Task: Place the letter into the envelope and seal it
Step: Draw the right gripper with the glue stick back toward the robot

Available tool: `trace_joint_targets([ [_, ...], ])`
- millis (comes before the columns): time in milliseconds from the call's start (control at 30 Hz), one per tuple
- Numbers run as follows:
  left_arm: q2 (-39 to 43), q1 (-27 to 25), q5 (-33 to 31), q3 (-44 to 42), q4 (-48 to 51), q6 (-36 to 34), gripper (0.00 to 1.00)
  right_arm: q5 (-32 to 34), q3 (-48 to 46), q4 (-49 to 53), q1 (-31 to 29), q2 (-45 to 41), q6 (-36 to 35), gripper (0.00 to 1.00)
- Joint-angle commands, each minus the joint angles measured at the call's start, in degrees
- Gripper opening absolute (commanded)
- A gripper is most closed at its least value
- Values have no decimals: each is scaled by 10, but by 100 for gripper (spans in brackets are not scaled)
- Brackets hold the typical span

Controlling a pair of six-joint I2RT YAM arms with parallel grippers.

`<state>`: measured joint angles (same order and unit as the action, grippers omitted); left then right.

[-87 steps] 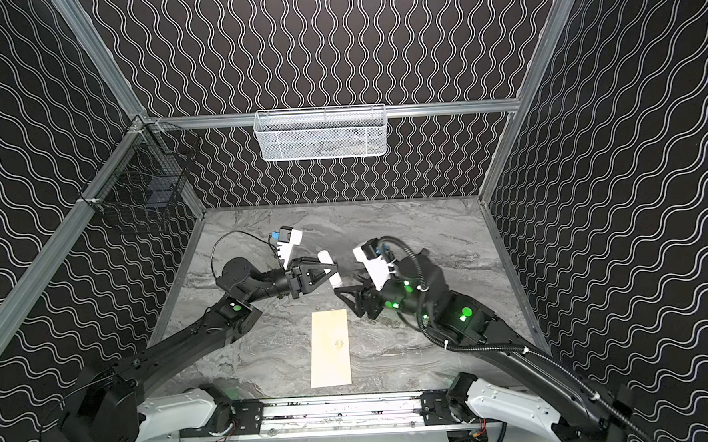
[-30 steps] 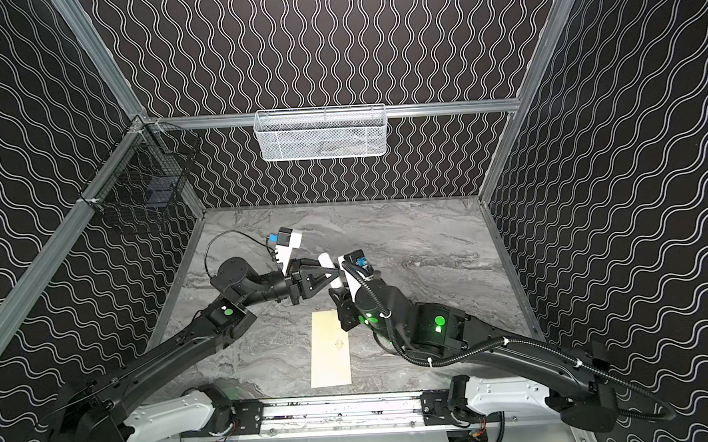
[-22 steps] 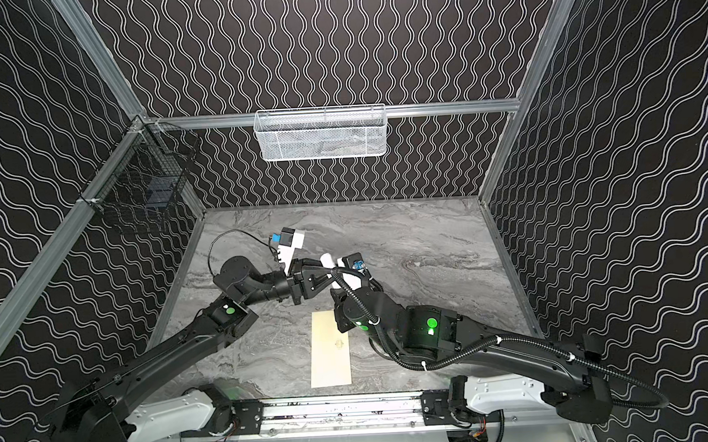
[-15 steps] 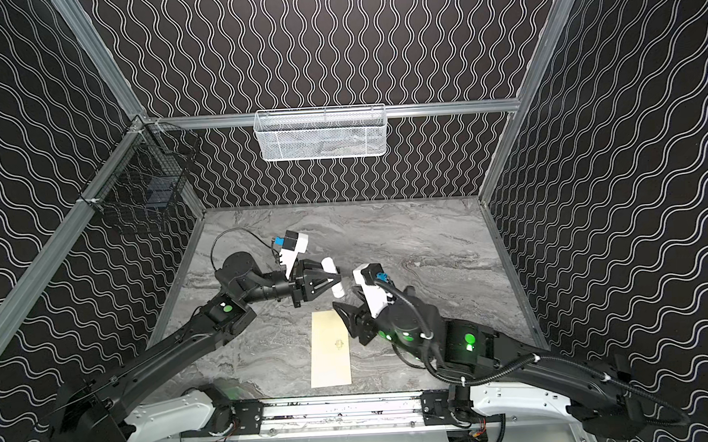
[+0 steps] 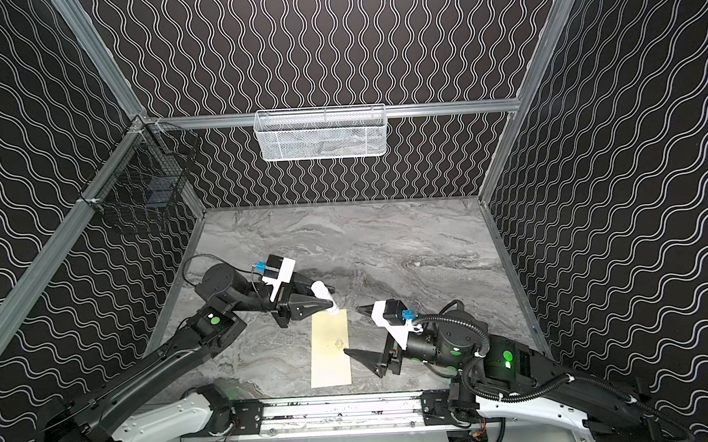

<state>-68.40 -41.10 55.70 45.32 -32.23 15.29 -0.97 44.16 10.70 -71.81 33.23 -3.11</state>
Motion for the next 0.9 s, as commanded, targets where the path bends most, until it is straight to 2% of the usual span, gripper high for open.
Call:
trace_joint_targets([
  [0,-10,-9,21,6,-55,30,0,-31,-11,-76,3,6,-38,88],
  [133,-19,-14,21,-2,-102,59,0,-64,-40,-136,38,7,-35,91],
  [233,-27,-17,25,-1,-120,73,0,-189,-38,-152,132,30,11,86],
  [300,-30,-19,26,2,-122,77,0,-303,-33,-171,209,56,53,80],
  [400,-28,-21,23,4,-107,67,0,-408,-31,-208,268,88,91,74],
  [567,-22,-23,18,4,-94,61,0,-456,-24,-230,273,123,93,70],
  [667,-22,-22,16,3,-89,59,0,-475,-20,-236,273,138,87,62],
  [867,-28,-23,13,2,-92,59,0,-475,-23,-247,273,143,78,57],
])
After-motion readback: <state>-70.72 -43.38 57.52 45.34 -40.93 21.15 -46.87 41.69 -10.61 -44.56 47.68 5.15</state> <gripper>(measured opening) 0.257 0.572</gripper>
